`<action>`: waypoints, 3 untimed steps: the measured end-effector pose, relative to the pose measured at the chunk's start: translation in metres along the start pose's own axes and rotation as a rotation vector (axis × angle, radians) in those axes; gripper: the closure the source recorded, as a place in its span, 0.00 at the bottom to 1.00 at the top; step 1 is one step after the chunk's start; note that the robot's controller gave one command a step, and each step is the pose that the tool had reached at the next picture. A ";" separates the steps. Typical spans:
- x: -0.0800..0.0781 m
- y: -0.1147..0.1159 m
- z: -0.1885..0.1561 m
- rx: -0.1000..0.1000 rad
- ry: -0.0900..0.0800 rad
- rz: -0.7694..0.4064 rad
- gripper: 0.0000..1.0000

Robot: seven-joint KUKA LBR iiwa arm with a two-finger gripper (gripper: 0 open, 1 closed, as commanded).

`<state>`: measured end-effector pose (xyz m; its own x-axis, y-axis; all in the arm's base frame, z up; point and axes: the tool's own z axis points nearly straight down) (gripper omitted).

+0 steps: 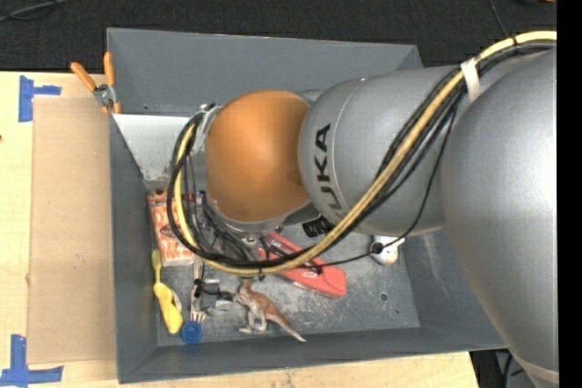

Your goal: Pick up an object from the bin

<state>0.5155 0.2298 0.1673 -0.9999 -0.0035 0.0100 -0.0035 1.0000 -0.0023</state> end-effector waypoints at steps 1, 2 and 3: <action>-0.002 -0.001 -0.005 -0.002 -0.008 0.005 0.00; 0.010 -0.052 0.001 -0.001 -0.004 -0.073 0.00; 0.008 -0.066 -0.002 -0.004 -0.011 -0.063 0.00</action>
Offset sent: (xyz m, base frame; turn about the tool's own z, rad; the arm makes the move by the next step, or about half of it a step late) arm -0.0106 -0.0595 -0.0010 -0.0794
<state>0.5073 0.1638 0.1695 -0.9978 -0.0661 -0.0006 -0.0661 0.9978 0.0025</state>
